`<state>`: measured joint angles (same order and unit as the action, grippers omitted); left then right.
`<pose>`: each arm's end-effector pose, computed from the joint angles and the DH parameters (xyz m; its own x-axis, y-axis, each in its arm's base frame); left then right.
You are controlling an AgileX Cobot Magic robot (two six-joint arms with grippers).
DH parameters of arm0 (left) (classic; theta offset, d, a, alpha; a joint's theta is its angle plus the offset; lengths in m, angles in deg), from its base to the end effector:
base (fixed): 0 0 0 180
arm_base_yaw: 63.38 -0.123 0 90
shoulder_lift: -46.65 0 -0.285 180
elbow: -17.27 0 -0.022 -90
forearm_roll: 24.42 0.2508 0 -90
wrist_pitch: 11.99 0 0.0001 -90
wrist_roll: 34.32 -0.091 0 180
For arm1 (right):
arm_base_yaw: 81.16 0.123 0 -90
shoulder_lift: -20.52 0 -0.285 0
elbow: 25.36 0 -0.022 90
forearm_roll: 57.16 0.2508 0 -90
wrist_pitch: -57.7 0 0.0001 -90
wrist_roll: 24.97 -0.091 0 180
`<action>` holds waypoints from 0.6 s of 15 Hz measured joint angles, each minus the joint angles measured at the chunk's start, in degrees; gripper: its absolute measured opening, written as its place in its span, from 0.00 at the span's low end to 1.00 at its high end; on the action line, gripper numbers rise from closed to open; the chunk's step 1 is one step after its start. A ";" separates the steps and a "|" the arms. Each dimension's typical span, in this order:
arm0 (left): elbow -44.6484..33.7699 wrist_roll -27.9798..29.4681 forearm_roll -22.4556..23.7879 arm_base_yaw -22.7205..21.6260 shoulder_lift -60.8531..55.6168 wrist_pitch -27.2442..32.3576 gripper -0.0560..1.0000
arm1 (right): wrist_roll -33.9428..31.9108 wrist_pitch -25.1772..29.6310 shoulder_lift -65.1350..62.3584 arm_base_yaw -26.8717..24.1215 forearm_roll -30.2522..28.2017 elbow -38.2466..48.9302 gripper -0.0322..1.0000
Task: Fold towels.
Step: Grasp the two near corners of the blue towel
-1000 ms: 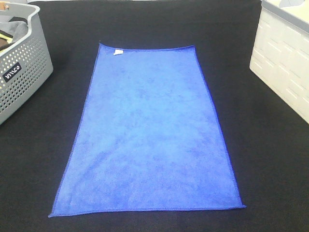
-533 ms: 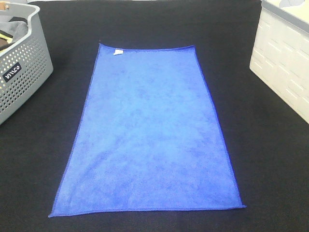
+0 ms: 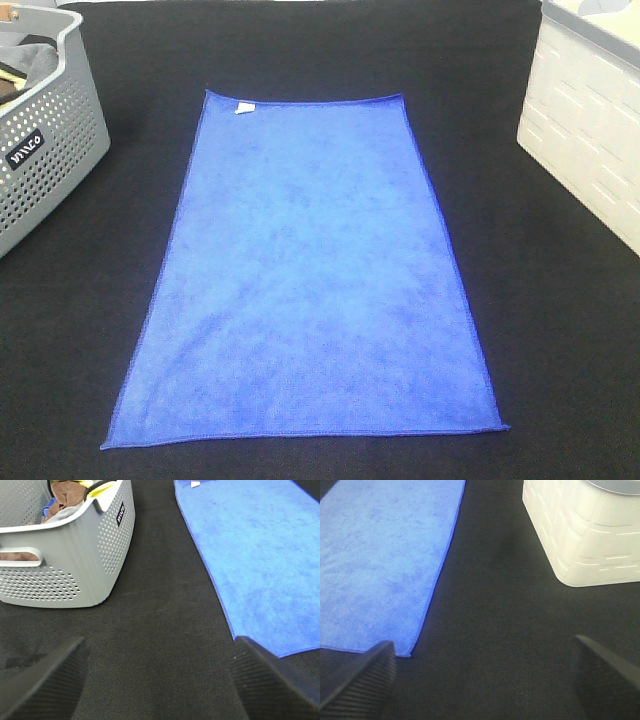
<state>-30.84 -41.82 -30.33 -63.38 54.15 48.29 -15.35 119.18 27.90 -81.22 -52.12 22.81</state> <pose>-0.0064 -0.0081 0.2805 -0.4268 0.0792 -0.9009 0.1148 0.9928 0.0329 -0.0074 0.0070 0.2784 -0.4409 -0.1246 -0.8888 -0.1241 0.9893 -0.0772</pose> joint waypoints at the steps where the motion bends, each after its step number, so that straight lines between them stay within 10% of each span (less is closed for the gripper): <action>1: 0.00 0.00 0.00 0.00 0.00 0.00 0.77 | 0.00 0.00 0.00 0.00 0.00 0.00 0.88; 9: 0.00 0.00 0.00 0.00 0.00 0.00 0.77 | 0.00 0.00 0.00 0.00 0.00 0.00 0.88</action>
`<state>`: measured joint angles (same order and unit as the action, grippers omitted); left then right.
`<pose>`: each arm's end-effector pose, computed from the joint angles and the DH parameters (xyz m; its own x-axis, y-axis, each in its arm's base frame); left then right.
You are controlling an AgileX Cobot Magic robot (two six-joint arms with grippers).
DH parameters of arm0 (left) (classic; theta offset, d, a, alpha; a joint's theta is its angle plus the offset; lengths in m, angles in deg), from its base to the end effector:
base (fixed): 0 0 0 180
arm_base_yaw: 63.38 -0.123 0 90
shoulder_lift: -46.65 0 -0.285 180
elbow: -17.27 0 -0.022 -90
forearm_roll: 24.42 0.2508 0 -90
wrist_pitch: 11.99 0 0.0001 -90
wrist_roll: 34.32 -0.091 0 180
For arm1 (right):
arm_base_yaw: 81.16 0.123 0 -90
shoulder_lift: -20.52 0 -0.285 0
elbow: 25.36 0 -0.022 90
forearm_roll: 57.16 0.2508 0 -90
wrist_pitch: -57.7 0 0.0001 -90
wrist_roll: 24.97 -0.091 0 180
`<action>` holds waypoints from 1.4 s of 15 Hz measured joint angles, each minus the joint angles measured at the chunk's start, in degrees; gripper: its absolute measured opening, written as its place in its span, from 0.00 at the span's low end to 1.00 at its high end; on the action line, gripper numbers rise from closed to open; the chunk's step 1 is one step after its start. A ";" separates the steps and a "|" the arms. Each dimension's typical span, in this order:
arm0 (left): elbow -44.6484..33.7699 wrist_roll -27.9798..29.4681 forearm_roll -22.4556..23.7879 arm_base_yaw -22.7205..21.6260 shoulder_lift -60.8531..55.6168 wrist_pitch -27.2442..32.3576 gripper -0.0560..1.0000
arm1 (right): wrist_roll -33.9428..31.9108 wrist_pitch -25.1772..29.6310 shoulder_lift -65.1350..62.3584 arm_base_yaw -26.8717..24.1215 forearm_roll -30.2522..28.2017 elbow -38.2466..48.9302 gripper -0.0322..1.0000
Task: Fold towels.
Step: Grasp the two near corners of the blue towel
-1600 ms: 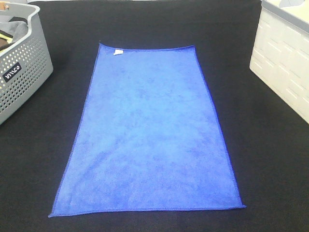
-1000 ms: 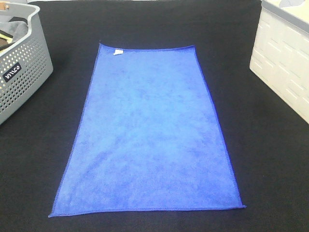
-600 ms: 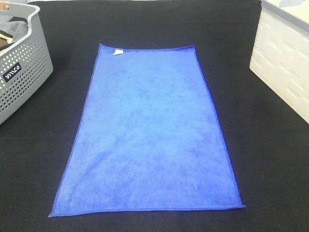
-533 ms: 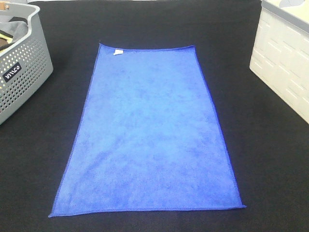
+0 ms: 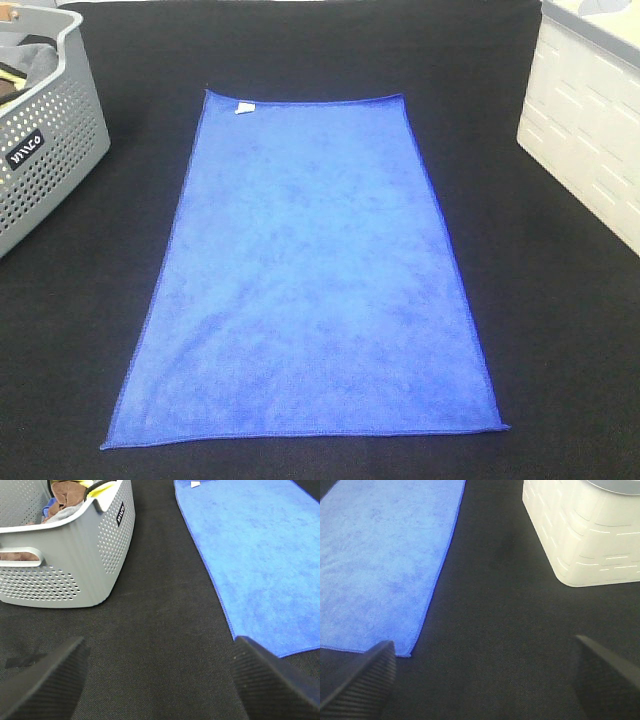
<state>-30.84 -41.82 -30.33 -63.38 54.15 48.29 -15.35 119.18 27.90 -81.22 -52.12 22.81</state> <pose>-0.0064 -0.0081 0.2805 -0.4268 0.0792 -0.9009 0.1148 0.9928 0.0329 -0.0074 0.0070 0.2784 -0.4409 -0.1246 -0.8888 -0.1241 0.9893 -0.0772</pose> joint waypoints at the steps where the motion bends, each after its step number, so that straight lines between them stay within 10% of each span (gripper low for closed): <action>1: 0.00 0.00 0.00 0.00 0.00 0.00 0.77 | 0.00 0.00 0.00 0.00 0.00 0.00 0.88; 21: 0.00 0.00 0.00 0.00 0.00 0.00 0.77 | 0.00 0.00 0.00 0.00 0.00 0.00 0.88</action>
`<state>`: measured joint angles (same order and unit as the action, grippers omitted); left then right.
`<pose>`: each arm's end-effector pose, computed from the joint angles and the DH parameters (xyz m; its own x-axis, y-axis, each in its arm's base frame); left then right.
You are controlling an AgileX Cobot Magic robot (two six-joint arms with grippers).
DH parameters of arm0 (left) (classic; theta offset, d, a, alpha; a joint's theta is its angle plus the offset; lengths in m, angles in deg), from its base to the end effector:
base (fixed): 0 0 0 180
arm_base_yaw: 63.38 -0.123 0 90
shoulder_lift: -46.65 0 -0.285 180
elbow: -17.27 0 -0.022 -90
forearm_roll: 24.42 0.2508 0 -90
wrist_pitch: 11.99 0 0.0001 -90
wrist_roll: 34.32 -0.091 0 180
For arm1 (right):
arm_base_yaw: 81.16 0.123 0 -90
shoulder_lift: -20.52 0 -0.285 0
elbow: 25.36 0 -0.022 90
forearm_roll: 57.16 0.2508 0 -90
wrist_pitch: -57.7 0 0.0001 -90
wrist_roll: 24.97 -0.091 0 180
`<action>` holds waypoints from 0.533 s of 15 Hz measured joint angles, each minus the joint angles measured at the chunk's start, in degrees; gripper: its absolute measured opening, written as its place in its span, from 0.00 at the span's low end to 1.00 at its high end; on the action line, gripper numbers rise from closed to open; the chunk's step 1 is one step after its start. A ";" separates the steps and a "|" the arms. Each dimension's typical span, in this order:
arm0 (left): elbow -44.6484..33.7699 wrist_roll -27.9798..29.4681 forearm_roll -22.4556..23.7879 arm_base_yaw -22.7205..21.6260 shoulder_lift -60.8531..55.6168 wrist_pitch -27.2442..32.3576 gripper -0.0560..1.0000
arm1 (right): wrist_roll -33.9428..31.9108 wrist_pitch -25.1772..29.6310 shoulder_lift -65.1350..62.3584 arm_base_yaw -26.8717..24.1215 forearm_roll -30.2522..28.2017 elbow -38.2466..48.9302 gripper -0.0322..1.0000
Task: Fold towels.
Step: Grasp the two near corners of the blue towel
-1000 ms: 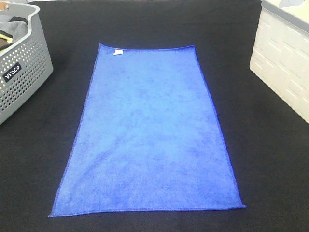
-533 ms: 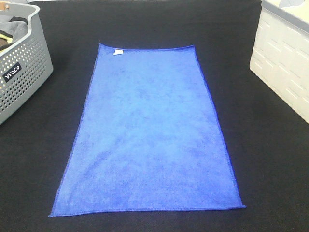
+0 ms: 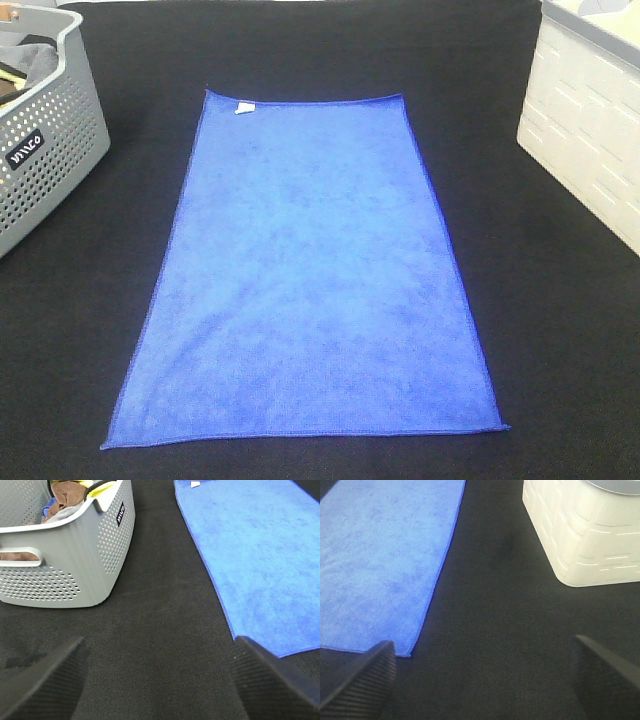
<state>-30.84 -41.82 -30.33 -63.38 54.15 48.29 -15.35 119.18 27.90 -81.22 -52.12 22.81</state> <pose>-0.0064 -0.0081 0.2805 -0.4268 0.0792 -0.9009 0.1148 0.9928 0.0329 -0.0074 0.0070 0.2784 -0.4409 -0.1246 -0.8888 -0.1241 0.9893 -0.0772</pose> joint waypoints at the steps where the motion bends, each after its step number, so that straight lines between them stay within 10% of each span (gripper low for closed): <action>1: 0.00 0.00 0.00 0.00 0.00 0.00 0.77 | 0.00 0.00 0.00 0.00 0.00 0.00 0.88; 8: 0.11 0.00 0.00 0.00 0.00 -0.17 0.77 | -0.06 -0.11 0.17 0.00 0.00 0.00 0.88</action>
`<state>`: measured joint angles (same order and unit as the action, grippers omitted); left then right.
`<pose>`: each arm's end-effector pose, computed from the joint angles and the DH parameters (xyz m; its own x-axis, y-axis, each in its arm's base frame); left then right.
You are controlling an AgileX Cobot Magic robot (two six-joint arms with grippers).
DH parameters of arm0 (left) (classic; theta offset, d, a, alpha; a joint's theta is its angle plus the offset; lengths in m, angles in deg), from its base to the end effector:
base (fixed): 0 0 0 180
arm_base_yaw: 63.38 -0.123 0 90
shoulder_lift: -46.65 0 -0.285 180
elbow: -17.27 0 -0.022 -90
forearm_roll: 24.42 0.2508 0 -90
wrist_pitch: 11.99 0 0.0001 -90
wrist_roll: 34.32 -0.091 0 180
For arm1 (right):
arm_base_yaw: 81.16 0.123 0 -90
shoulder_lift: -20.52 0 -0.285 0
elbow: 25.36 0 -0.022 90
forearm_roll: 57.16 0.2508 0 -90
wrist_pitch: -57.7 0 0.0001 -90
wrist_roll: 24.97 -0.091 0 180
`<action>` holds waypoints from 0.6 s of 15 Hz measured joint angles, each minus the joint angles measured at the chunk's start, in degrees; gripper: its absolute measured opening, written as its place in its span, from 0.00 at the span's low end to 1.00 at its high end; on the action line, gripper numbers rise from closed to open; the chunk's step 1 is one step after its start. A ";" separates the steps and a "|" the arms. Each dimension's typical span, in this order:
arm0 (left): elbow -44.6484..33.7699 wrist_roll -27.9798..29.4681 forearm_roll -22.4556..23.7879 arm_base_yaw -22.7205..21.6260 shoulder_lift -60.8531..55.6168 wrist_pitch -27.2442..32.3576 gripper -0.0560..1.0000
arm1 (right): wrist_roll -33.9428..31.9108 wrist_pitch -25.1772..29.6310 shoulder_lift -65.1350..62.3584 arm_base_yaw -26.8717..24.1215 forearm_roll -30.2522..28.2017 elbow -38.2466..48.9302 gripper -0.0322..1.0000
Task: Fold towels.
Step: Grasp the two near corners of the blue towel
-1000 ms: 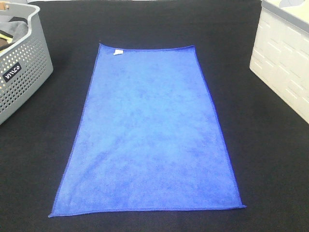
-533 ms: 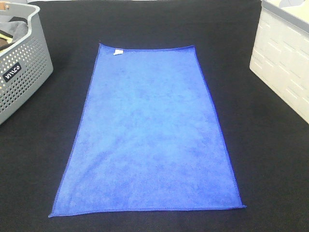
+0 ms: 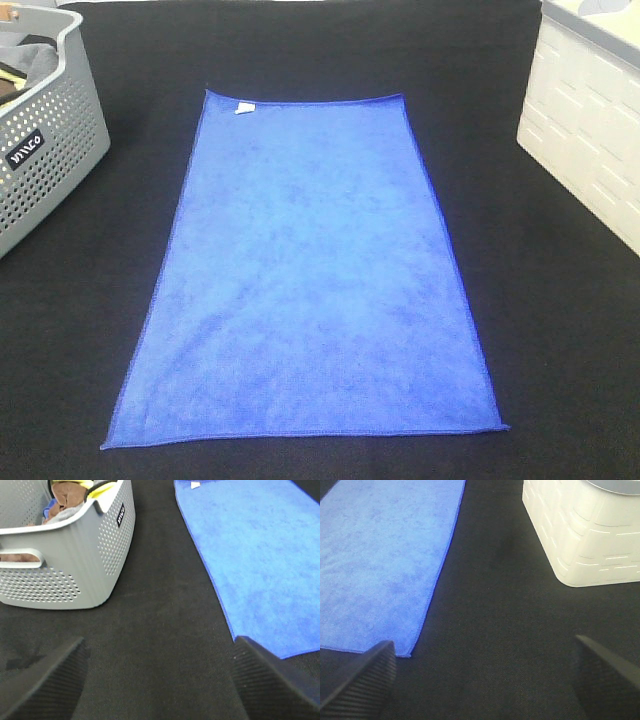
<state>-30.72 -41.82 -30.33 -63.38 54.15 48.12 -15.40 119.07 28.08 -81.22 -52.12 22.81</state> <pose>-0.0066 -0.0081 0.2814 -0.4223 0.0790 -0.9030 0.1144 0.9929 0.0333 -0.0069 0.0070 0.2786 -0.4421 -0.1236 -0.8884 -0.1237 0.9894 -0.0762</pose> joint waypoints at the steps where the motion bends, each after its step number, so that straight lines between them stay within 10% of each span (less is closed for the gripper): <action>1: 0.46 0.06 0.00 0.00 0.00 -1.15 0.77 | -0.46 -0.46 0.92 0.00 -0.06 -0.17 0.88; 5: 0.97 4.35 -2.75 0.00 8.54 -13.98 0.77 | -5.50 -3.15 13.46 0.00 0.46 -3.15 0.87; 9: 0.97 6.93 -13.46 0.00 21.89 -14.27 0.77 | -7.22 -3.84 28.07 0.00 5.67 -4.35 0.86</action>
<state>-29.75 -34.89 -43.79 -63.38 76.04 33.85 -22.62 115.23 56.15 -81.22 -46.45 18.45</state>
